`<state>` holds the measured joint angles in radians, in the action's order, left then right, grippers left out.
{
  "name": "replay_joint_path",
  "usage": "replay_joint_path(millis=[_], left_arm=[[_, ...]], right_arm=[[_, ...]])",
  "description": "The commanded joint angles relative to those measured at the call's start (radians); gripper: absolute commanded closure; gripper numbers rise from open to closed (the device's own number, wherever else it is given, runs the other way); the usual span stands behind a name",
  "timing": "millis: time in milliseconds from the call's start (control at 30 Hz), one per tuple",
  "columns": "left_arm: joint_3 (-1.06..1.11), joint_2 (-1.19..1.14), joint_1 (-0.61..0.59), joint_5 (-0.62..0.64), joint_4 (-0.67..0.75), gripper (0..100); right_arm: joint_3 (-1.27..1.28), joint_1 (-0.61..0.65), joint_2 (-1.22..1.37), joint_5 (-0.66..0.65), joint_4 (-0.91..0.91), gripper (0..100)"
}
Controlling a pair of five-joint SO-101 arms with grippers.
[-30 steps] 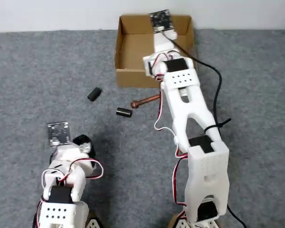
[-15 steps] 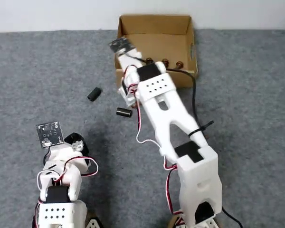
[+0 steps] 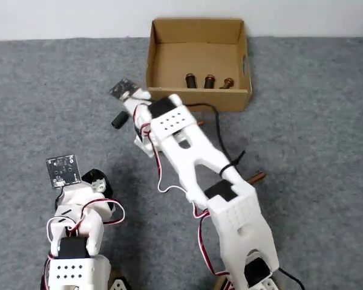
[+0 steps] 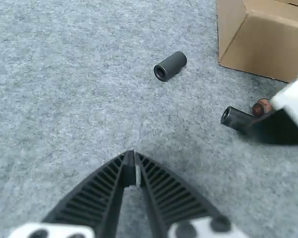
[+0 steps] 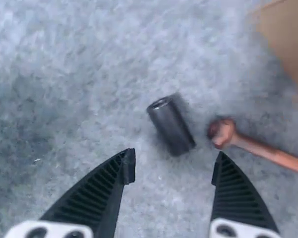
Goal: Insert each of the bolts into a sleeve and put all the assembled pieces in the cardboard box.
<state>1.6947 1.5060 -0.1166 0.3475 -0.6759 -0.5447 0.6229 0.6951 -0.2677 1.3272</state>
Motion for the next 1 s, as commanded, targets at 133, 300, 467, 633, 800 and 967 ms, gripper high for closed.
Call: replay_joint_path(millis=[133, 300, 467, 633, 800, 967], left_arm=[[-0.022, 0.006, -0.008, -0.003, 0.021, 100], [-0.022, 0.006, -0.008, -0.003, 0.021, 100], [-0.022, 0.006, -0.006, -0.003, 0.021, 100], [-0.007, 0.006, -0.006, -0.003, 0.054, 100], [-0.005, 0.006, -0.006, -0.003, 0.055, 100], [-0.005, 0.006, -0.006, -0.003, 0.055, 100]], right_arm=[[-0.048, -0.002, 0.093, -0.009, -0.079, 76.4], [-0.068, -0.002, 0.136, -0.009, -0.082, 96.4], [-0.121, -0.002, 0.124, -0.003, -0.045, 98.4], [-0.236, -0.002, 0.107, 0.026, 0.101, 99.1], [-0.361, -0.002, 0.07, 0.15, 0.26, 99.1], [-0.48, -0.002, 0.018, 0.298, 0.43, 99.1]])
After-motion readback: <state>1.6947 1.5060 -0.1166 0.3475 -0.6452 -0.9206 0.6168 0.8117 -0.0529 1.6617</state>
